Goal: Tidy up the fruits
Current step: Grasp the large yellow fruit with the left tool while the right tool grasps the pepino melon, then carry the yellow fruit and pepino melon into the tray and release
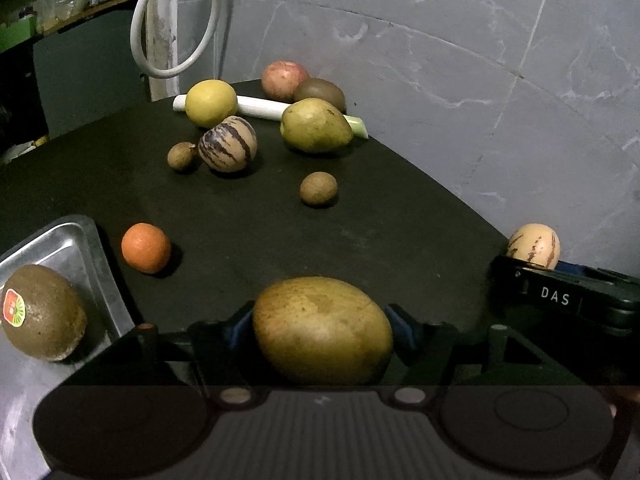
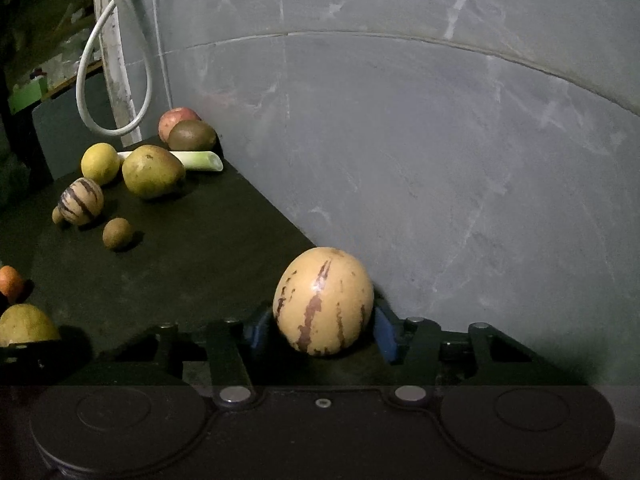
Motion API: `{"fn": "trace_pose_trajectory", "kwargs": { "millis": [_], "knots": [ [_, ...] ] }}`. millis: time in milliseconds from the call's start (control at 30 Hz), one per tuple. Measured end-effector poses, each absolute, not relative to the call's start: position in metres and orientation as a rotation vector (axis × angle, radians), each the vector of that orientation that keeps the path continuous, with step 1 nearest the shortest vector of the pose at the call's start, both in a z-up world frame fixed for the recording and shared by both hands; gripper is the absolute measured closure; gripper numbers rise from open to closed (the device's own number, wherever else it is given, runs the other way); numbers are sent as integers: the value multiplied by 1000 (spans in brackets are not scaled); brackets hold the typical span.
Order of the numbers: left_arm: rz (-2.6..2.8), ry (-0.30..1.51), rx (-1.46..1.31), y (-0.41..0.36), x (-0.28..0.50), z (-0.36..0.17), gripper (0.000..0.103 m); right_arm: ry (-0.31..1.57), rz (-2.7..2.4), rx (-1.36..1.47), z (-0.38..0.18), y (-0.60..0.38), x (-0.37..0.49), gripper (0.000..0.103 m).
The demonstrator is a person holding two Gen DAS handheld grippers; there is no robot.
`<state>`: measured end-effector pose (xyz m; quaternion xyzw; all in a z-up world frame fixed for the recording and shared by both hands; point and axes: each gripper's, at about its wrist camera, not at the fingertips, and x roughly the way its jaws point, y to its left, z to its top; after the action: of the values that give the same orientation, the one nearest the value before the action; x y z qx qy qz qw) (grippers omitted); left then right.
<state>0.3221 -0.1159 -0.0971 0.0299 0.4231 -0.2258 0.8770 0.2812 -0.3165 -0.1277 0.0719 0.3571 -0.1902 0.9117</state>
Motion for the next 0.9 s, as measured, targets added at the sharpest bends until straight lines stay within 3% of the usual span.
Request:
{"fn": "trace_pose_trajectory", "kwargs": {
  "millis": [500, 900],
  "knots": [
    [-458, 898, -16, -104, 317, -92, 33, 721, -225, 143, -114, -287, 266, 51],
    [-386, 808, -112, -51, 303, -60, 33, 671, -116, 97, -87, -237, 261, 51]
  ]
}}
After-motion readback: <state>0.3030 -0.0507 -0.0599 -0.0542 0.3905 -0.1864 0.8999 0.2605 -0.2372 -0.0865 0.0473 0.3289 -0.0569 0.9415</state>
